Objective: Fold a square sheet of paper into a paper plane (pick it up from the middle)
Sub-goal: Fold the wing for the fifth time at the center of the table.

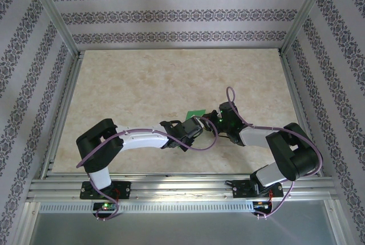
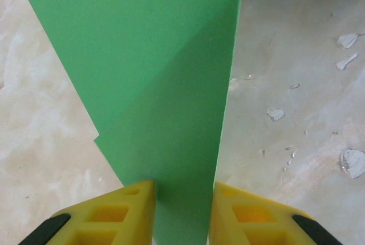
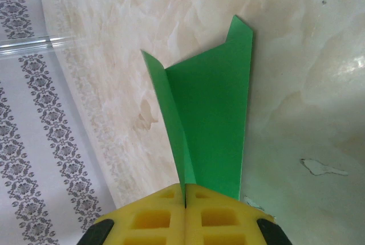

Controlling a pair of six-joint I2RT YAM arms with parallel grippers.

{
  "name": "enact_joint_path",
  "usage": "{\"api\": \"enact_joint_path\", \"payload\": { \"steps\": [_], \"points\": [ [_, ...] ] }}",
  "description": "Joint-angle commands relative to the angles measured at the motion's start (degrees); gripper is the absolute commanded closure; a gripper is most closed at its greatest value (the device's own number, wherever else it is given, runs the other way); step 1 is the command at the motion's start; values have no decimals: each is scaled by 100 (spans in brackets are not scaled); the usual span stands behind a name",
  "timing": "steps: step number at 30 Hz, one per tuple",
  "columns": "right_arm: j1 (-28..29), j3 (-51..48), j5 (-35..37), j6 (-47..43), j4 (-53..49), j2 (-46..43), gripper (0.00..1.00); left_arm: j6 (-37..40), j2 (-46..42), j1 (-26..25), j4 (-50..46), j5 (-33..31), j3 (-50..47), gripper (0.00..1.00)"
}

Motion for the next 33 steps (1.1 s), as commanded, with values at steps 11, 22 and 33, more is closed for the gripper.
{"api": "enact_joint_path", "payload": {
  "steps": [11, 22, 33],
  "points": [
    [41, -22, -38, 60, 123, -97, 97, 138, 61, -102, -267, -167, 153, 83],
    [-190, 12, -1, -696, -900, -657, 67, -46, 28, -95, -236, -136, 92, 98],
    [-596, -154, 806, -1770, -2786, -2381, 51, -748, -44, 176, 208, 773, -28, 100]
  ]
}}
